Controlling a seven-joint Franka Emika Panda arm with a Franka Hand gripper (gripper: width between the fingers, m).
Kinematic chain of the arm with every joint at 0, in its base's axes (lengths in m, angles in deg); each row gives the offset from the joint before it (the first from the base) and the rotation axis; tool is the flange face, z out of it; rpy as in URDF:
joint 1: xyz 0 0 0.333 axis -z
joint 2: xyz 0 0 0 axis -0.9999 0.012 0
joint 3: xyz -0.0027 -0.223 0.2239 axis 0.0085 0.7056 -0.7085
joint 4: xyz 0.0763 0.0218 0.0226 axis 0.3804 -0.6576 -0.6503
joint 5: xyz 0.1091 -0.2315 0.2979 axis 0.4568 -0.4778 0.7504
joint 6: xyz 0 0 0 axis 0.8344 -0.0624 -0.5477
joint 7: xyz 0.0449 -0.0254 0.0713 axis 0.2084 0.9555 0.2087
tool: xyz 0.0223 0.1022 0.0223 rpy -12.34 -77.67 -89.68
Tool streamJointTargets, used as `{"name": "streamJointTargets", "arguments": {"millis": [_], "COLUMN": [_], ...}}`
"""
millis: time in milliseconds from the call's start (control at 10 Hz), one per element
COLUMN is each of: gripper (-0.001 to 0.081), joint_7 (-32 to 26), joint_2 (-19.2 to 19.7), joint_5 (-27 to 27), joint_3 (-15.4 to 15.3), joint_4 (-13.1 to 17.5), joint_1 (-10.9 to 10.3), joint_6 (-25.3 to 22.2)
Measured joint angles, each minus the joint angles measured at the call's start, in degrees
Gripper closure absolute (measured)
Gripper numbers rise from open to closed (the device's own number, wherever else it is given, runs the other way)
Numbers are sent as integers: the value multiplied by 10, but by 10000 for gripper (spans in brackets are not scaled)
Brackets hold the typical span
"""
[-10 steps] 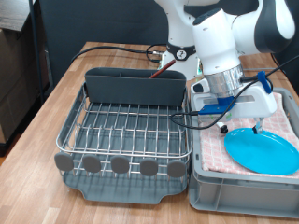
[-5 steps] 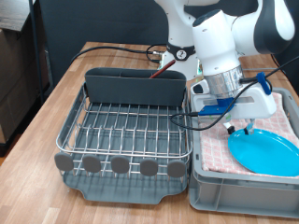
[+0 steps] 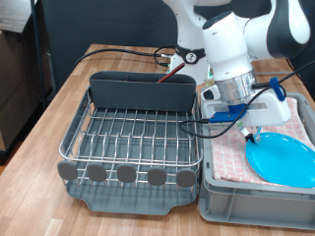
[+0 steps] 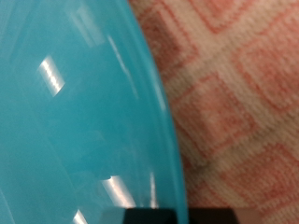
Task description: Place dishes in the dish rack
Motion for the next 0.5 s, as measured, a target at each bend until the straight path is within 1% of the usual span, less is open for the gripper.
{"name": "streamJointTargets", "arguments": {"millis": [100,200,400,500], "gripper": [772,772,772,772], "joint_7": [5,26,100,142], "joint_2": [0,-1,-9,-18], "joint_5": [-5,-25,-98,-144], "joint_3": [1,6,27,42], "joint_4": [0,-2,-9,-15], "joint_1": [-1,-6,-22,-33], "joint_6": [2,7,13,13]}}
